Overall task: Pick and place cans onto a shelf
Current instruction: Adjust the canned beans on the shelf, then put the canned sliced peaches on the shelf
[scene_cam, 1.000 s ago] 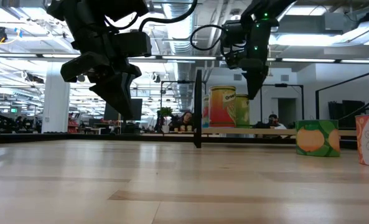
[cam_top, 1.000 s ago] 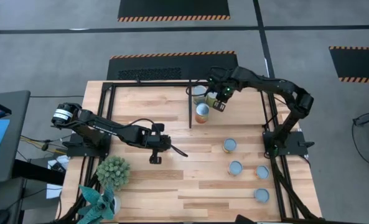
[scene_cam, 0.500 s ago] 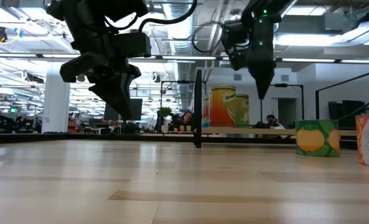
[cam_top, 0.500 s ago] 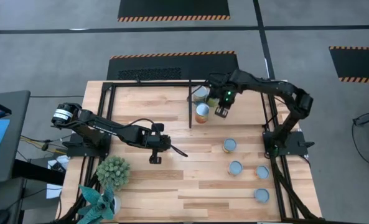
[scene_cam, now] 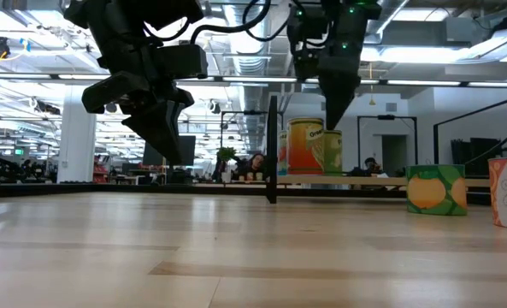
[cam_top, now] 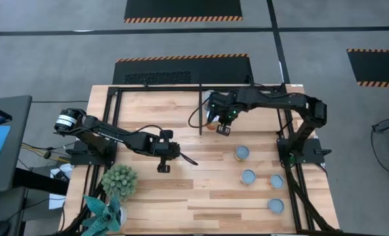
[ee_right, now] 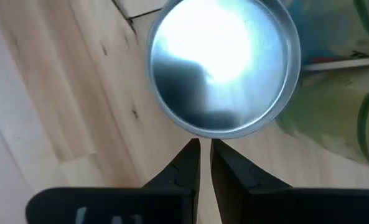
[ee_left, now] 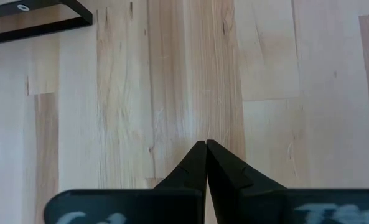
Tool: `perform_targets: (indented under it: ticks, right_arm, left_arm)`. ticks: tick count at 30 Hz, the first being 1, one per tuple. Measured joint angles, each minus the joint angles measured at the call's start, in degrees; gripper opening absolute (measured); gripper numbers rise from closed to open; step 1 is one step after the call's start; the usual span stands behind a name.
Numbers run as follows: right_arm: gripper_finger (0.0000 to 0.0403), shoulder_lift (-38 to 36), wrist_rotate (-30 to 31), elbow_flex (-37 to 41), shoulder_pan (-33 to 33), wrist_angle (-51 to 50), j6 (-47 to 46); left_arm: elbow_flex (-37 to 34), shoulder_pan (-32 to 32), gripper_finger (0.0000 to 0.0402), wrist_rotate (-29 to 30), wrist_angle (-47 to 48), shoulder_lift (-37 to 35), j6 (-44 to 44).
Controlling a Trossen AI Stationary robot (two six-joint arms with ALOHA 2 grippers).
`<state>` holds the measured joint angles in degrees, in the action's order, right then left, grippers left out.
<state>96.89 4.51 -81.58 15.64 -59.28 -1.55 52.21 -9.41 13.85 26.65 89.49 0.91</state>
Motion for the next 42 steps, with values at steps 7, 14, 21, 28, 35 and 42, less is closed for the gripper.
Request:
perform_targets:
  ticks: [7, 14, 21, 28, 35, 42]
  right_arm:
    - [0.006, -0.04, 0.23, 0.02, -0.07, 3.89, 0.04]
    - [0.006, -0.04, 0.27, 0.02, 0.92, 3.31, 0.45]
    - [0.006, -0.67, 0.29, 0.0, 1.29, -8.81, -0.66]
    - [0.006, -0.65, 0.27, 0.02, -0.53, -23.66, -4.08]
    - [0.006, -6.05, 0.04, 5.3, -8.08, -23.57, -4.24]
    - [0.006, -18.57, 0.08, 19.67, -16.35, -6.05, -12.14]
  left_arm:
    - [0.0, 0.0, 0.0, 0.0, -0.02, 0.0, 0.1]
    - [0.0, 0.0, 0.0, 0.0, -0.02, 0.0, 0.39]
    - [0.0, 0.0, 0.0, 0.0, -0.02, 0.0, 0.42]
    - [-0.02, 0.0, 0.0, 0.0, -0.03, 0.01, 0.89]
    - [-0.09, 0.0, 0.0, 0.35, -0.29, 1.73, 1.39]
    - [-0.04, -0.01, 0.0, 0.35, -1.25, 2.38, 1.7]
